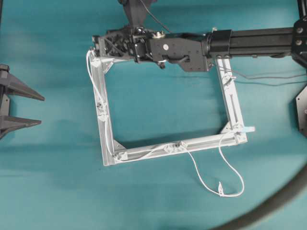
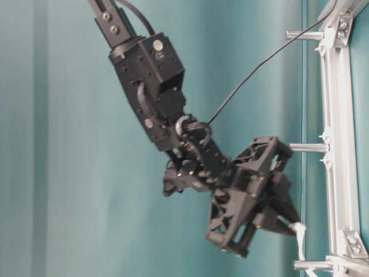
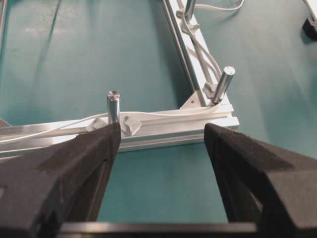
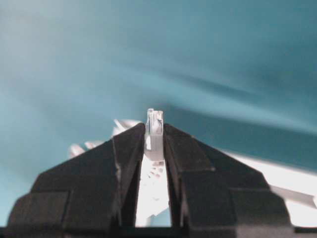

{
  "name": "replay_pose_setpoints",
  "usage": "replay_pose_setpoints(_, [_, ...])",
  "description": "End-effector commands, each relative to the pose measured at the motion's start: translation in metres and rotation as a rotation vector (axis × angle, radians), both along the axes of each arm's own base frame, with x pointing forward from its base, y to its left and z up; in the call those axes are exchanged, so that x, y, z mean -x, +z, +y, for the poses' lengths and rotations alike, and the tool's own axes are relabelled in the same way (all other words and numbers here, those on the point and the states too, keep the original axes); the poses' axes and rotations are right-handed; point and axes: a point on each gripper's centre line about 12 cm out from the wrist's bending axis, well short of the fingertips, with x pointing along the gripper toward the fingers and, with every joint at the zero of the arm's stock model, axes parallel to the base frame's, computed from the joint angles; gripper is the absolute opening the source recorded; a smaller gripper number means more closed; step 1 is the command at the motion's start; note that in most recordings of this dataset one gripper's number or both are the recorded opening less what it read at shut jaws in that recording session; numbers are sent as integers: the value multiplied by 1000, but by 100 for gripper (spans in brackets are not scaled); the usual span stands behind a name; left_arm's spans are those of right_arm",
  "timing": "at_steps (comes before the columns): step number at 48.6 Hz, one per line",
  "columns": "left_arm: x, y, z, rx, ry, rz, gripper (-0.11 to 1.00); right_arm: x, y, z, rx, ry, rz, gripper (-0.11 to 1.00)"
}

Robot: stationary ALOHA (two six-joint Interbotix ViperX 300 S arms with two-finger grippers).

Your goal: Move the cable alternately left and right between 8 pins so it hooks onto each one.

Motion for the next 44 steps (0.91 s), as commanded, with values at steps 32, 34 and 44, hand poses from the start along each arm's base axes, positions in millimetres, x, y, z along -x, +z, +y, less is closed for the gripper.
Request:
replay_pose_setpoints(32, [2, -12, 0, 1, -3, 22, 72, 31, 43, 58, -30, 194, -160, 14])
replay_pose_setpoints(34, [2, -12, 0, 1, -2, 20, 72, 32, 44, 61, -40, 217, -180, 14])
replay_pose_setpoints(44, [2, -12, 0, 1, -1, 20, 72, 42, 31, 71, -80, 280, -201, 14])
